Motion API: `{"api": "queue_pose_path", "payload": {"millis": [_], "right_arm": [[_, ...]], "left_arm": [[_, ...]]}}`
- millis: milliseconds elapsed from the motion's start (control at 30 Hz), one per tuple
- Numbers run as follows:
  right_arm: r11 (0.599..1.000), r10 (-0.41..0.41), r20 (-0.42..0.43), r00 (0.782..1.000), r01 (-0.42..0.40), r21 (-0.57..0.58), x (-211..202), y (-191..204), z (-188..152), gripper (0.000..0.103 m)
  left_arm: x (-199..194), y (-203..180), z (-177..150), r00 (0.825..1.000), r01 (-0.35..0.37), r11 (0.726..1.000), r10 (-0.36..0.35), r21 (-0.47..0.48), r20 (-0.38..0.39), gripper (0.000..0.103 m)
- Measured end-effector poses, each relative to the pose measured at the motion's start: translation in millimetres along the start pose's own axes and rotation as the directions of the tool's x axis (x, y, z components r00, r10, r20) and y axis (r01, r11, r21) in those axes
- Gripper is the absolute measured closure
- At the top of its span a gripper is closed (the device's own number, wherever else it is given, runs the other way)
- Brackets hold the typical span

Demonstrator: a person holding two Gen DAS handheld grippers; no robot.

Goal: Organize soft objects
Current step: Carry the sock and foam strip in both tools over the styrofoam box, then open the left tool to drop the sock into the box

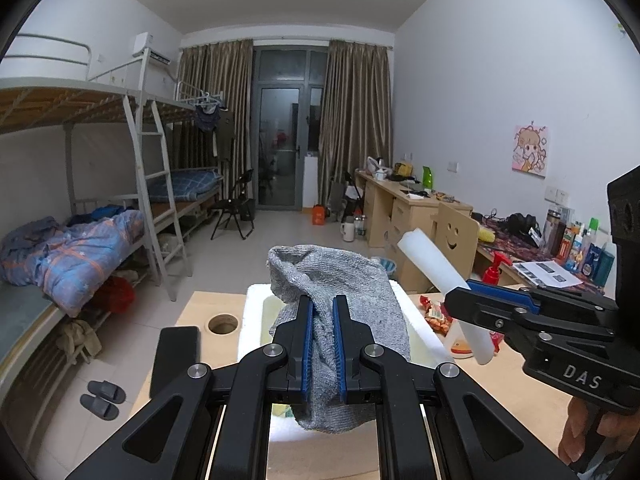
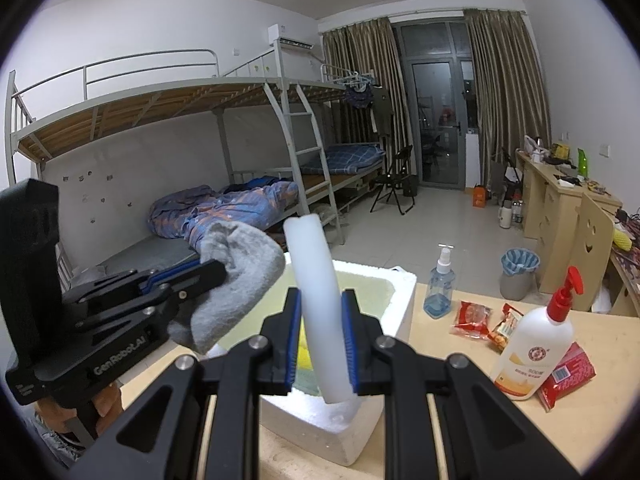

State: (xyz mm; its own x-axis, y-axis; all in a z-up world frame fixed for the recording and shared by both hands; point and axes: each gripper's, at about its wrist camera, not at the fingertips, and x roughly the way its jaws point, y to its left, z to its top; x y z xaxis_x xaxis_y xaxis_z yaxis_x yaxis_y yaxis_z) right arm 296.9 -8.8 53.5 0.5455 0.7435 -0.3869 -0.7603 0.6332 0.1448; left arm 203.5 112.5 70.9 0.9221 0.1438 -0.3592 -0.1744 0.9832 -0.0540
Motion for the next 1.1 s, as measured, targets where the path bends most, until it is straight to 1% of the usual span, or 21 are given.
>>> {"api": "queue_pose_path", "payload": {"millis": [333, 500, 733, 800, 900, 933, 967, 1000, 1033, 1067, 1100], "right_arm": [[1.000, -0.018, -0.001, 1.000, 0.018, 0.019, 1, -10, -1, 0.080], [0.999, -0.030, 0.005, 1.000, 0.030, 0.030, -1, -14, 0, 0.080], [0.999, -0.037, 0.003, 0.999, 0.037, 0.031, -2, -11, 0, 0.080], [0.999, -0.040, 0.003, 0.999, 0.040, 0.031, -1, -12, 0, 0.080], [0.999, -0.039, 0.005, 0.999, 0.039, 0.033, -2, -14, 0, 0.080], [0.999, -0.041, 0.005, 0.999, 0.040, 0.034, -2, -13, 0, 0.080], [0.999, -0.041, 0.007, 0.999, 0.041, 0.036, -2, -14, 1, 0.080], [0.998, -0.042, 0.009, 0.999, 0.042, 0.036, -3, -15, 1, 0.080], [0.998, -0.043, 0.010, 0.999, 0.042, 0.037, -4, -15, 1, 0.080], [0.998, -0.044, 0.012, 0.999, 0.043, 0.038, -4, -16, 2, 0.080], [0.998, -0.044, 0.013, 0.999, 0.043, 0.037, -4, -17, 2, 0.080]], "left_arm": [[21, 0, 1, 1.000, 0.018, 1.000, -0.018, 0.021, -0.016, 0.093], [32, -1, -1, 0.999, 0.033, 0.999, -0.032, 0.023, -0.040, 0.093], [42, -1, -2, 0.998, 0.037, 0.999, -0.036, 0.025, -0.058, 0.093], [43, 0, -2, 0.998, 0.037, 0.999, -0.036, 0.023, -0.055, 0.092], [44, 0, -1, 0.999, 0.028, 0.999, -0.027, 0.023, -0.047, 0.088], [44, -1, -2, 0.999, 0.023, 0.999, -0.022, 0.029, -0.049, 0.085], [44, -1, -2, 0.998, 0.023, 0.999, -0.021, 0.030, -0.051, 0.072], [45, -1, -2, 0.998, 0.023, 0.999, -0.022, 0.033, -0.056, 0.063], [45, -1, -3, 0.998, 0.019, 0.999, -0.017, 0.036, -0.060, 0.041], [45, -1, -3, 0.998, 0.009, 0.999, -0.007, 0.035, -0.056, 0.025], [43, 0, -4, 0.999, -0.002, 1.000, 0.003, 0.029, -0.041, 0.022]]}}
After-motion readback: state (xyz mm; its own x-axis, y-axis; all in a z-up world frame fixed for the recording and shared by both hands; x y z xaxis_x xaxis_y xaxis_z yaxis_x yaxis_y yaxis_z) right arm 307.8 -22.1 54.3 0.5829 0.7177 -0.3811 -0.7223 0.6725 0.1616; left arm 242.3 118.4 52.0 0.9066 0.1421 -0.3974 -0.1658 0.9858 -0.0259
